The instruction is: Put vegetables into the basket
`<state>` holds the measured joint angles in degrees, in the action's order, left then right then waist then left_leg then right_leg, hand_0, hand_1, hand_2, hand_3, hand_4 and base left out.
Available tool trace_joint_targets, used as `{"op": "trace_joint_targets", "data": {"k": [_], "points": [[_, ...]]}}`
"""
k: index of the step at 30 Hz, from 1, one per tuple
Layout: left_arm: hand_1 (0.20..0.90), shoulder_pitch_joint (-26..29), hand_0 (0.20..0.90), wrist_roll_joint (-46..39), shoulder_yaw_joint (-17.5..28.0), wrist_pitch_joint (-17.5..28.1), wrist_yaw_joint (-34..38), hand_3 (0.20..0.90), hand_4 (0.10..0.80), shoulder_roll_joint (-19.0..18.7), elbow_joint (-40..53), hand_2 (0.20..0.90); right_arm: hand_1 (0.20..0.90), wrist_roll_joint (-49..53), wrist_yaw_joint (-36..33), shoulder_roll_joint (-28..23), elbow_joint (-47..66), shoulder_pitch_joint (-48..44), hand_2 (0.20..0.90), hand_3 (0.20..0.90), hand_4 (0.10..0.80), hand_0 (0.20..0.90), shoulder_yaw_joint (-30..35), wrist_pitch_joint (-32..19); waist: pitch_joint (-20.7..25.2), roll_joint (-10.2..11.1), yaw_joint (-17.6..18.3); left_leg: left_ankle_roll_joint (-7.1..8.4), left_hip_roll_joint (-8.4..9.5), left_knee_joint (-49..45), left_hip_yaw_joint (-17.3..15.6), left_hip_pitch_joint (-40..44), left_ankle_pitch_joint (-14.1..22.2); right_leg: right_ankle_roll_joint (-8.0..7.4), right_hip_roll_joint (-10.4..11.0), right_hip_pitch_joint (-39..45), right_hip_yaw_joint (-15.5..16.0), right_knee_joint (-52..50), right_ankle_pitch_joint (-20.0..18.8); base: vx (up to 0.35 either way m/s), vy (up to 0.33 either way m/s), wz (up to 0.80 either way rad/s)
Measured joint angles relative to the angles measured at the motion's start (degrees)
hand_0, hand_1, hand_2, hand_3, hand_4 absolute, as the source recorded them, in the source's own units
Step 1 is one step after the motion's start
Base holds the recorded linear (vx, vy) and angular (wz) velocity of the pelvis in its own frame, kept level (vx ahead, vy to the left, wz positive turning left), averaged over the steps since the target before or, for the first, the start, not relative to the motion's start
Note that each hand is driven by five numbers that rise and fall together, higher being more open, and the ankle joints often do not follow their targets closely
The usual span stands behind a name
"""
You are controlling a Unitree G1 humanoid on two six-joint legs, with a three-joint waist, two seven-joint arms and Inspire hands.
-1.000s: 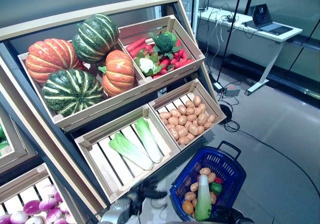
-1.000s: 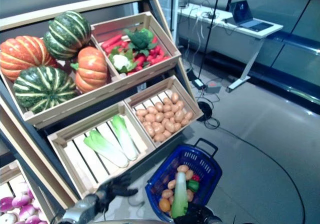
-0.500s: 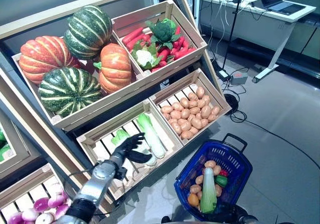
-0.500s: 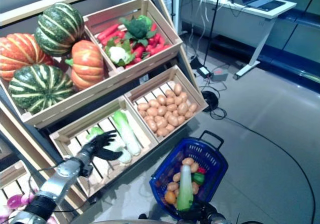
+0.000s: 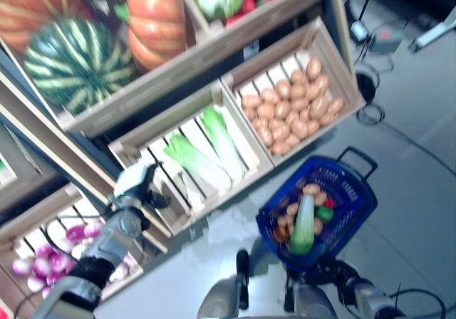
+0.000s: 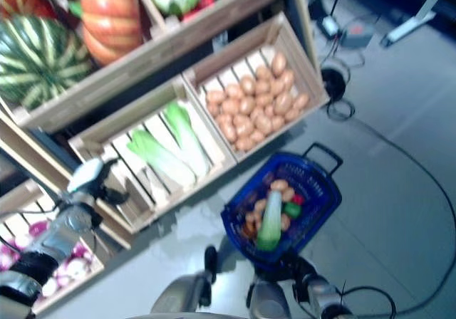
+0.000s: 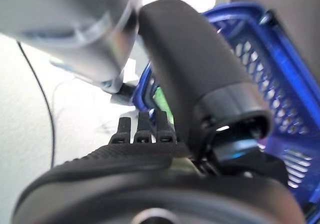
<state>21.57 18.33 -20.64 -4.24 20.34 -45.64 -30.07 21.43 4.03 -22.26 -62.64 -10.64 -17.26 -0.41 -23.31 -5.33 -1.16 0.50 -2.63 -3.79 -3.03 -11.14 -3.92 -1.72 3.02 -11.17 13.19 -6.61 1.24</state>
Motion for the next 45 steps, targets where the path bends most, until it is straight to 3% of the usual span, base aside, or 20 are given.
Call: {"op": "trace_joint_targets", "data": {"k": [4, 6, 10, 15, 30, 38, 45], "points": [[0.9, 7.13, 0.9, 4.74, -0.5, 2.3, 9.54, 0.9, 0.8, -1.35, -3.32, 0.9, 0.9, 4.39, -0.14, -0.06, 3.56, -3.45, 0.9, 0.9, 0.8, 0.9, 0.05, -1.57, -4.76, 3.32, 0.28, 0.51, 0.79, -5.23, -0.03, -8.16, 0.24, 0.96, 1.92, -11.13, -0.5, -12.14, 4.01, -0.087, -0.014, 0.04], [0.9, 9.14, 0.9, 6.69, -1.63, 3.44, 12.04, 0.9, 0.8, -1.33, -4.5, 0.9, 0.9, 4.41, -0.21, 0.07, 4.74, -4.61, 0.9, 0.9, 0.8, 0.9, -0.08, -1.8, -5.69, 4.25, 0.31, 0.63, 0.78, -6.8, -0.23, -10.9, 0.22, 1.11, 2.15, -14.36, -0.98, -14.62, 4.16, -0.074, 0.009, -0.03], [0.9, 11.04, 0.9, 12.58, -5.44, 6.22, 20.44, 0.9, 0.8, -1.1, -6.82, 0.9, 0.9, 6.15, -0.3, -0.41, 7.08, -5.56, 0.9, 0.9, 0.8, 0.9, -1.76, -1.97, -6.12, 4.93, 0.91, 0.83, 0.51, -12.66, -0.44, -15.89, 1.9, 2.04, 2.06, -19.19, -2.34, -19.33, 5.09, -0.057, 0.02, -0.09], [0.9, 15.22, 0.9, 17.18, -6.62, 8.21, 27.33, 0.9, 0.8, -0.28, -10.77, 0.9, 0.9, 6.2, -0.78, -0.67, 8.07, -7.32, 0.9, 0.9, 0.8, 0.9, -1.82, -2.88, -6.28, 5.3, 2.54, 1.1, -0.15, -18.53, -0.63, -21.15, 3.48, 2.55, 1.78, -24.22, -3.5, -23.64, 5.88, -0.038, 0.04, -0.08], [0.9, 22.45, 0.9, 23.71, -17.23, 5.56, 24.68, 0.9, 0.8, -0.1, -13.91, 0.9, 0.9, 6.74, -2.18, -2.78, 13.1, -9.44, 0.9, 0.9, 0.8, 0.9, -1.64, -2.86, -6.32, 5.31, 5.48, 1.34, -0.28, -22.44, -1.83, -28.22, 4.13, 3.03, 0.88, -32.76, -6.88, -28.13, 5.97, -0.006, 0.04, -0.06], [0.9, 26.93, 0.9, 23.8, -18.44, 1.67, 18.86, 0.9, 0.8, -0.64, -18.41, 0.9, 0.9, 8.44, -2.22, -2.86, 13.03, -9.98, 0.9, 0.9, 0.8, 0.9, -1.52, -2.89, -6.4, 5.35, 6.24, 1.44, -0.29, -22.21, -1.87, -28.83, 4.14, 3.12, 0.89, -33.58, -6.92, -28.0, 6.08, -0.014, 0.027, -0.01], [0.9, 26.03, 0.9, 23.64, -18.56, -1.68, 17.51, 0.9, 0.8, -0.94, -21.21, 0.9, 0.9, 8.76, -2.39, -3.28, 13.93, -9.91, 0.9, 0.9, 0.8, 0.9, -1.22, -3.32, -6.43, 5.42, 6.35, 1.54, -0.22, -21.76, -1.96, -30.6, 4.04, 2.93, 0.84, -35.37, -6.93, -27.61, 5.94, -0.003, 0.016, 0.01]]}}
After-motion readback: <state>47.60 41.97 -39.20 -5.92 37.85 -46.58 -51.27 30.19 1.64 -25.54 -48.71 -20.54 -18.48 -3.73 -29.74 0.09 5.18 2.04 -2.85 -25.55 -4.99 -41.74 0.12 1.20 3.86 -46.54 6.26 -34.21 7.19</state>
